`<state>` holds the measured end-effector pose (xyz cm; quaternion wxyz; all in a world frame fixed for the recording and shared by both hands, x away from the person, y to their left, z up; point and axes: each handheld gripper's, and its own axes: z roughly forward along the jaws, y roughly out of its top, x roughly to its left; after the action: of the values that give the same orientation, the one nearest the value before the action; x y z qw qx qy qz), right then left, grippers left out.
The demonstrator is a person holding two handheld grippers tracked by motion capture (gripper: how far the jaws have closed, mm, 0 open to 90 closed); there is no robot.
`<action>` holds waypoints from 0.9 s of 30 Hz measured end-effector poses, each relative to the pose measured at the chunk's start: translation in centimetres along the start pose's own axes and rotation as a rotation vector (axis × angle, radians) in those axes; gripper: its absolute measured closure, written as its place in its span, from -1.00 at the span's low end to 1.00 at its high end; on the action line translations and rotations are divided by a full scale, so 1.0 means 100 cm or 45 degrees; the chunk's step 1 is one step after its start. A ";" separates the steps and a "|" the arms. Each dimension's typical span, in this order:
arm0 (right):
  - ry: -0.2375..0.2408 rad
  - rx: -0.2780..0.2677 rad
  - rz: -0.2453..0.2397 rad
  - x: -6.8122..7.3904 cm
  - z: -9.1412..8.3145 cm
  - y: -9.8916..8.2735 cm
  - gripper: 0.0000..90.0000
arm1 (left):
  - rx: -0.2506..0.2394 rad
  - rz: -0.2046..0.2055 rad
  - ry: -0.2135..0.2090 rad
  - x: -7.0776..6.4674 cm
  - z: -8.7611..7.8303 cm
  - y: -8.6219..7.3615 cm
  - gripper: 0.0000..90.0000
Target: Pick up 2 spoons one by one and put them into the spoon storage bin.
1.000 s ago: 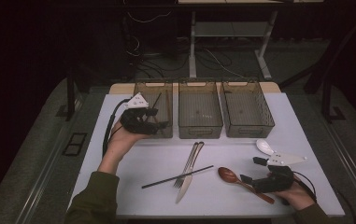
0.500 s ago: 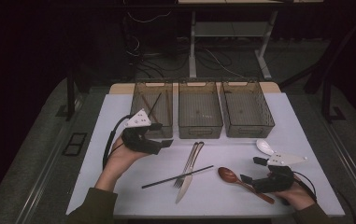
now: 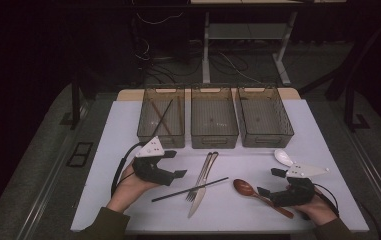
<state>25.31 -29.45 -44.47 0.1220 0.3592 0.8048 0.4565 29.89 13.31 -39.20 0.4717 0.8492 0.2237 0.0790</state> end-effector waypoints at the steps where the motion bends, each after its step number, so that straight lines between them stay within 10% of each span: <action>1: 0.000 0.000 0.003 0.000 0.000 0.000 -0.75 | 0.005 0.002 -0.003 -0.002 0.001 -0.002 -0.44; 27: -0.003 0.007 -0.013 0.001 0.001 0.000 -0.75 | 0.187 0.043 -0.132 -0.013 0.024 -0.034 0.52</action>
<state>25.27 -29.33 -44.52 0.1244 0.3561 0.8076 0.4533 28.53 12.47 -43.24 0.4177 0.8881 0.1899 0.0262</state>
